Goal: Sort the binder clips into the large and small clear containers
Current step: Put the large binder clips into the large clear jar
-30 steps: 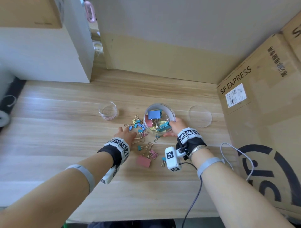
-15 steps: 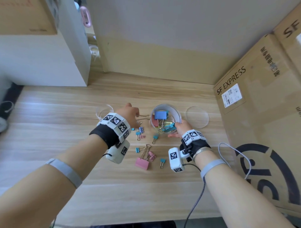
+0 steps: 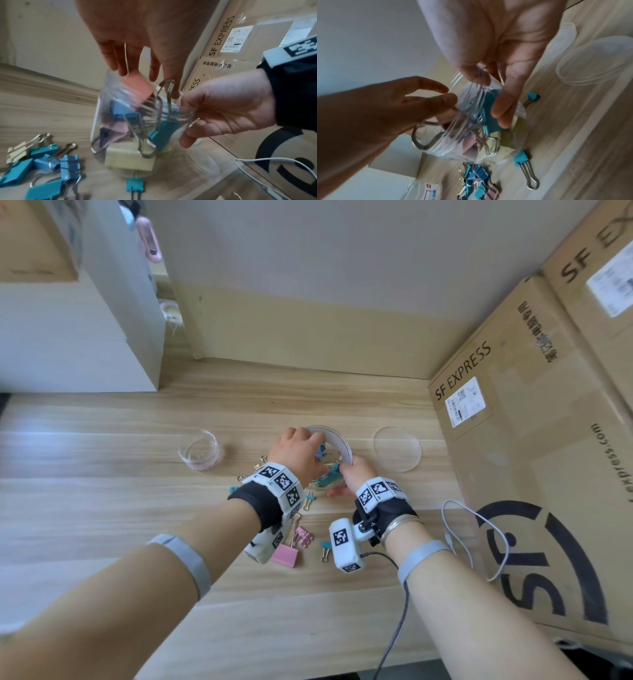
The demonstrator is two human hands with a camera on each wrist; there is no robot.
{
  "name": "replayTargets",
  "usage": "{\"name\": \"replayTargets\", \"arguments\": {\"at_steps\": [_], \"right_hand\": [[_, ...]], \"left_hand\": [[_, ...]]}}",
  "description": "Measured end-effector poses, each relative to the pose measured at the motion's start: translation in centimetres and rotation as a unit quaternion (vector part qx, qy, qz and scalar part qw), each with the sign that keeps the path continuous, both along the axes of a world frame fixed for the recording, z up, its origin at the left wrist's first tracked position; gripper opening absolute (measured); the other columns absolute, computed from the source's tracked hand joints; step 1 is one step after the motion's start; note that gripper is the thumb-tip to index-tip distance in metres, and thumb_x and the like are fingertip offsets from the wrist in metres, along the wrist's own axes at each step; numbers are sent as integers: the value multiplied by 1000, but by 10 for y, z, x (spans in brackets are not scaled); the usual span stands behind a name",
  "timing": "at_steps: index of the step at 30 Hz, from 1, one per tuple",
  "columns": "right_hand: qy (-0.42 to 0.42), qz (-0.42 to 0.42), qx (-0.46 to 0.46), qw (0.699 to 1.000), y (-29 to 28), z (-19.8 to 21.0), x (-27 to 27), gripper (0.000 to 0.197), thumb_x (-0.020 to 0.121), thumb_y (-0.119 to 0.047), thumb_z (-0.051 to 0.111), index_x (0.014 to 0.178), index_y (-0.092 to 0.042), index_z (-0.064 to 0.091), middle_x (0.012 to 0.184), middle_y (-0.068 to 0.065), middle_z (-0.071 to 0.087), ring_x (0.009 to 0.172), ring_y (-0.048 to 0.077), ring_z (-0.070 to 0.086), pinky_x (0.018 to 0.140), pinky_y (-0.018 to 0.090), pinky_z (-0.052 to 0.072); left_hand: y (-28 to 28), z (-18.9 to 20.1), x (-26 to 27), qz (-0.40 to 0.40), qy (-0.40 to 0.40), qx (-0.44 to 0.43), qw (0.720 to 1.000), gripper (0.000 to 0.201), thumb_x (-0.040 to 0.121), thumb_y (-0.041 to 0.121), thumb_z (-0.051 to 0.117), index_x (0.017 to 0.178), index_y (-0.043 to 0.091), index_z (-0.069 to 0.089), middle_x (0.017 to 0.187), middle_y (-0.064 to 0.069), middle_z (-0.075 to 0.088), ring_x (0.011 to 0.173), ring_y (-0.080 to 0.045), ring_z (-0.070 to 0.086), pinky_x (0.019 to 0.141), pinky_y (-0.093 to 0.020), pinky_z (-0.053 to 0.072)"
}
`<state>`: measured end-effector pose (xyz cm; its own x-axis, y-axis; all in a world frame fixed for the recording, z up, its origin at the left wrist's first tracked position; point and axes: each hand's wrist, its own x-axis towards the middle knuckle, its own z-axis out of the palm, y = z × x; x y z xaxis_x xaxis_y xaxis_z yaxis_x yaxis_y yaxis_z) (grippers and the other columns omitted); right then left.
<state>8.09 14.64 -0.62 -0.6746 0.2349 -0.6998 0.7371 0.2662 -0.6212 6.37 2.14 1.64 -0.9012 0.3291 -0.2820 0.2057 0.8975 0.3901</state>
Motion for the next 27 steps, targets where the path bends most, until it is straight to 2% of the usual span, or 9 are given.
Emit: {"name": "replayTargets", "arguments": {"at_steps": [5, 9, 11, 13, 15, 18, 23, 25, 27], "right_hand": [[-11, -15, -2, 1000, 7, 0, -3, 18, 95, -9, 39, 103, 1, 51, 90, 17, 57, 83, 42, 66, 74, 46, 55], [-20, -14, -11, 1000, 11, 1, -2, 15, 96, -7, 38, 105, -4, 50, 98, 14, 56, 82, 41, 67, 48, 28, 55], [-21, -11, -11, 1000, 12, -1, -1, 13, 95, -6, 38, 101, -5, 50, 98, 16, 57, 77, 40, 66, 55, 32, 56], [-24, -4, -1, 1000, 13, -5, -2, 19, 94, -6, 38, 106, 0, 51, 94, 19, 57, 91, 46, 65, 77, 46, 55], [-22, 10, 14, 1000, 12, -6, -3, 14, 93, -7, 42, 102, -1, 51, 90, 18, 61, 100, 45, 63, 86, 48, 51], [-20, 13, 18, 1000, 13, -8, -5, 14, 93, -11, 46, 104, -4, 52, 110, 21, 65, 102, 41, 63, 91, 48, 52], [4, -9, 14, 1000, 23, -9, -4, 32, 96, -10, 43, 123, 3, 51, 119, 24, 61, 103, 36, 65, 66, 33, 60], [12, -20, 16, 1000, 27, -8, -3, 32, 96, -10, 43, 124, 2, 51, 121, 24, 60, 103, 35, 65, 56, 26, 58], [12, -15, 31, 999, 31, -11, -1, 32, 96, -11, 42, 125, 1, 50, 122, 24, 60, 103, 35, 65, 55, 26, 58]], "left_hand": [[-6, 0, 1, -47, -10, -55, 997, 35, 77, 56, 59, 92, 25, 68, 119, 4, 46, 118, -25, 33, 101, -40, 28], [-5, -3, -4, -59, -15, -99, 993, 29, 88, 42, 51, 103, 25, 69, 116, 2, 52, 113, -24, 36, 95, -38, 28], [-4, -3, -9, -25, -13, -76, 997, 28, 90, 38, 50, 107, 25, 68, 117, 2, 53, 114, -25, 37, 94, -37, 28], [-5, -3, -11, 11, -31, -52, 998, 26, 89, 38, 52, 107, 27, 67, 119, 2, 51, 116, -25, 36, 95, -38, 28], [-5, -5, -11, 19, -32, -41, 998, 26, 87, 37, 56, 111, 30, 65, 120, 1, 47, 115, -26, 35, 94, -38, 28], [-3, -7, -8, 11, 38, -24, 999, 42, 77, 27, 65, 117, 30, 53, 115, -4, 44, 108, -27, 38, 92, -37, 30], [-8, -3, 2, 22, 18, 51, 998, 24, 91, 27, 49, 107, 11, 49, 104, -11, 58, 98, -31, 54, 78, -38, 43], [-10, -7, 13, 7, -33, 36, 999, 26, 95, 30, 42, 109, 9, 48, 93, -11, 60, 84, -30, 58, 71, -37, 49], [-11, -14, 25, 1, -93, -5, 996, 30, 95, 36, 40, 106, 9, 48, 86, -9, 59, 74, -25, 53, 68, -36, 48]]}}
